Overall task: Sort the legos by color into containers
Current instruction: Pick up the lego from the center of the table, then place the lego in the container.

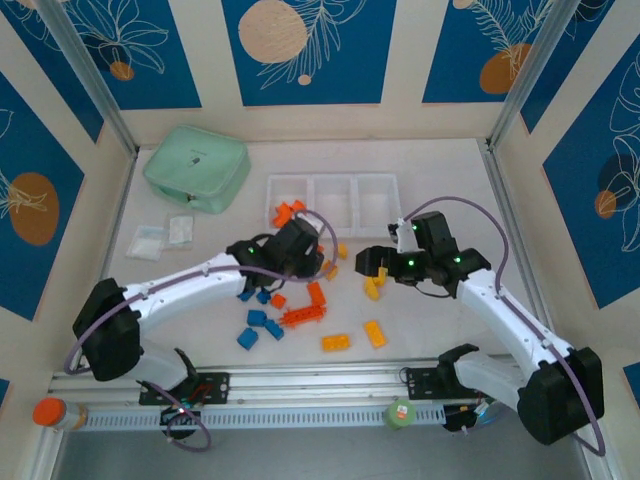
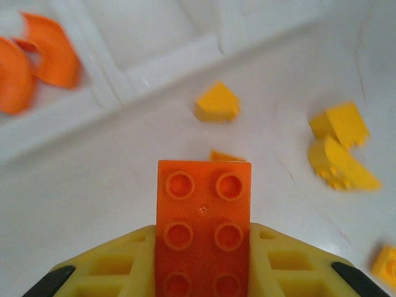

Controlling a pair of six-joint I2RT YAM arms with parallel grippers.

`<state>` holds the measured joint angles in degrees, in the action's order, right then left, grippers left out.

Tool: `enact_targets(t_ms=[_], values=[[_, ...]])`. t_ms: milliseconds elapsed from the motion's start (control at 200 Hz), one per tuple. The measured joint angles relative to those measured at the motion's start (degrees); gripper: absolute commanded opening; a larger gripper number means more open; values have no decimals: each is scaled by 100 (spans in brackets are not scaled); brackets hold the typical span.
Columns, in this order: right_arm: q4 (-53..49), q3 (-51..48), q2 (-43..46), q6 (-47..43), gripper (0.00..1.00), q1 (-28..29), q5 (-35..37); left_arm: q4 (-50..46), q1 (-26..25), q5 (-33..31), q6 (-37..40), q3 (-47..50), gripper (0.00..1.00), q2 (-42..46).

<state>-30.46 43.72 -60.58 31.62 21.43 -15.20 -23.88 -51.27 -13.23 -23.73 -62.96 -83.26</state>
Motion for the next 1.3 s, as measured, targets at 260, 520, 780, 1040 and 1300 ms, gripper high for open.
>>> enact_targets(t_ms=[260, 520, 780, 1040, 1300], values=[[293, 334, -533, 105, 99, 63, 195, -282, 1182, -31, -221, -1255, 23, -833], [407, 533, -841, 127, 99, 15, 304, -621, 1836, -35, -236, -2588, 22, -2472], [431, 579, -905, 125, 99, -133, 299, -1102, 2074, -149, -138, -4218, 25, -3864], [431, 579, -905, 125, 99, -238, 297, -1399, 2179, -317, -129, -4837, 31, -4446], [431, 579, -903, 122, 99, -271, 293, -1665, 2208, -387, -129, -5154, 40, -4754]])
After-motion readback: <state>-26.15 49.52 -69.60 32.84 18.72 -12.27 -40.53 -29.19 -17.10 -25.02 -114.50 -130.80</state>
